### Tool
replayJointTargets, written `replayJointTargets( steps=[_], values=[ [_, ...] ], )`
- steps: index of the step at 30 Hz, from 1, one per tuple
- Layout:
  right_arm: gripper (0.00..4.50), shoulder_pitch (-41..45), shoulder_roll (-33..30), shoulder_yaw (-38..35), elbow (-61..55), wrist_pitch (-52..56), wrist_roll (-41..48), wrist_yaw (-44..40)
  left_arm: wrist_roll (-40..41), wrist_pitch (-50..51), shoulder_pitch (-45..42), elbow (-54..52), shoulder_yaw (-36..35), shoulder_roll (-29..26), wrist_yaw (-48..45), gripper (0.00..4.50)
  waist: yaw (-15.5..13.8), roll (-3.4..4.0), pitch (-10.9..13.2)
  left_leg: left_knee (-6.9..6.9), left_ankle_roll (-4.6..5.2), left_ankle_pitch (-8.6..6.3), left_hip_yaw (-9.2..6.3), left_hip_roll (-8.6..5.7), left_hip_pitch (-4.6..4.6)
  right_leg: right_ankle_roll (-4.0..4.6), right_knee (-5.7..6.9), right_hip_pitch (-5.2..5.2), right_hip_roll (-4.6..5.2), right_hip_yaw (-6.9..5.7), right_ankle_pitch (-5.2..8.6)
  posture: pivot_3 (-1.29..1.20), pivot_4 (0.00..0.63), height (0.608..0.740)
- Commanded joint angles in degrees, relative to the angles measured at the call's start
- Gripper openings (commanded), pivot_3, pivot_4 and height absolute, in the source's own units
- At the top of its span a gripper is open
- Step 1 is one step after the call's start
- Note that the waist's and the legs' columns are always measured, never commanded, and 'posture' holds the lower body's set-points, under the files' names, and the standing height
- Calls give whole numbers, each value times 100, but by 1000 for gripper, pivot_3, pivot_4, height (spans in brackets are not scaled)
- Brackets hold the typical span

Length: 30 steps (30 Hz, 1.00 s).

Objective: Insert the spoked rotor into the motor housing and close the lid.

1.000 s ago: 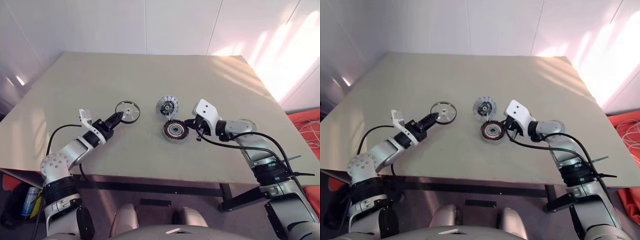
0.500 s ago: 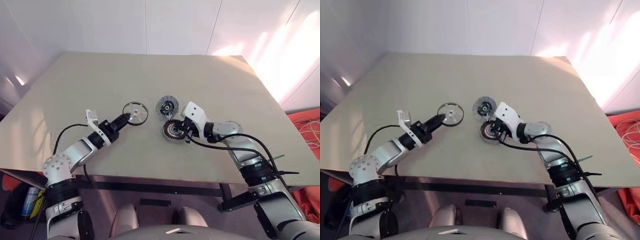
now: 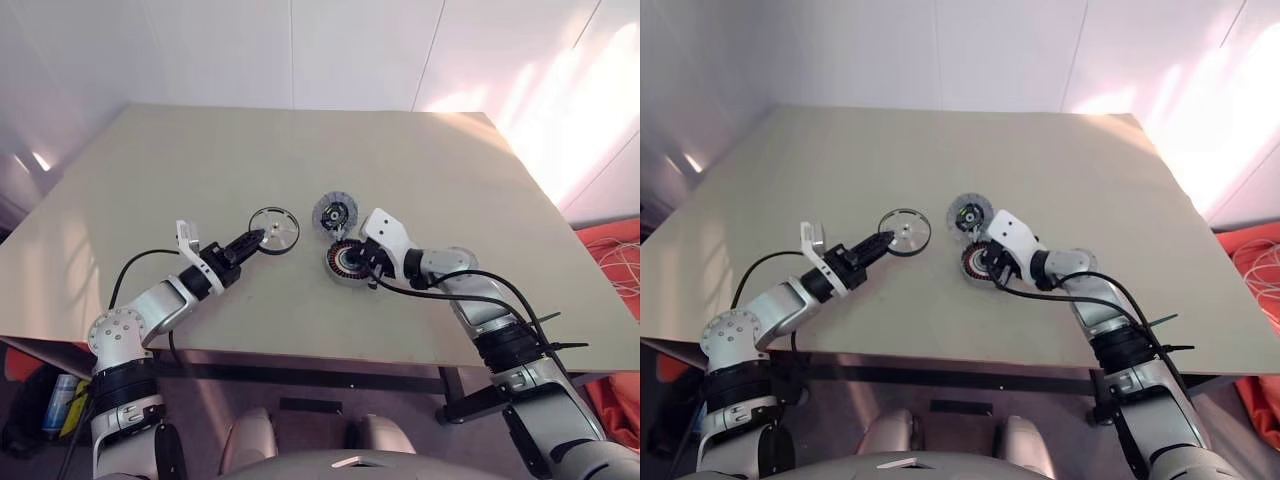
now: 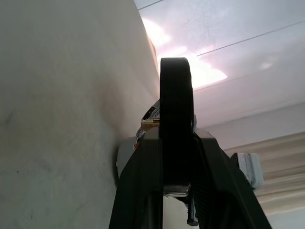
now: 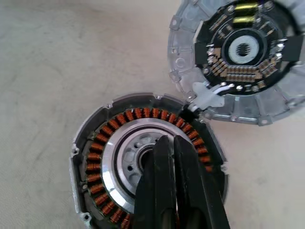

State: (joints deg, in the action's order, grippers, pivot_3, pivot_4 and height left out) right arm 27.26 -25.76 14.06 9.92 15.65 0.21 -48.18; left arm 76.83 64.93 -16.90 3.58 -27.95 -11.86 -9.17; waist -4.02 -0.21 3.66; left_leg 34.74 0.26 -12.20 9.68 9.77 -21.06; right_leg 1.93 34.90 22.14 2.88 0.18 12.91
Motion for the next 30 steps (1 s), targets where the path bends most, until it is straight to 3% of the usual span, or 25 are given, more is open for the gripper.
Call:
replayJointTargets(
  steps=[1, 14, 30],
  values=[
    [102, 92, -6, -88, -257, -24, 77, -13, 189, -85, -116, -186, 35, -64, -77, 436, -1, 0, 0, 0, 0, 0, 0, 0, 0, 0, 0, 0, 0, -1, 0, 0, 0, 740],
    [102, -53, 27, -157, -155, 20, 67, 72, 189, -168, -231, -144, 139, -123, -91, 436, 0, 0, 0, 0, -2, 1, 0, 0, 4, 0, 1, -3, 0, 0, 0, 0, 0, 740],
    [102, 99, -1159, -693, -854, 92, -32, -113, 151, -156, -480, -7, 504, -133, -496, 436, -15, 0, 1, 0, 0, 0, 0, -1, 1, 0, 0, -2, 0, -1, 0, 0, 0, 740]
  ],
)
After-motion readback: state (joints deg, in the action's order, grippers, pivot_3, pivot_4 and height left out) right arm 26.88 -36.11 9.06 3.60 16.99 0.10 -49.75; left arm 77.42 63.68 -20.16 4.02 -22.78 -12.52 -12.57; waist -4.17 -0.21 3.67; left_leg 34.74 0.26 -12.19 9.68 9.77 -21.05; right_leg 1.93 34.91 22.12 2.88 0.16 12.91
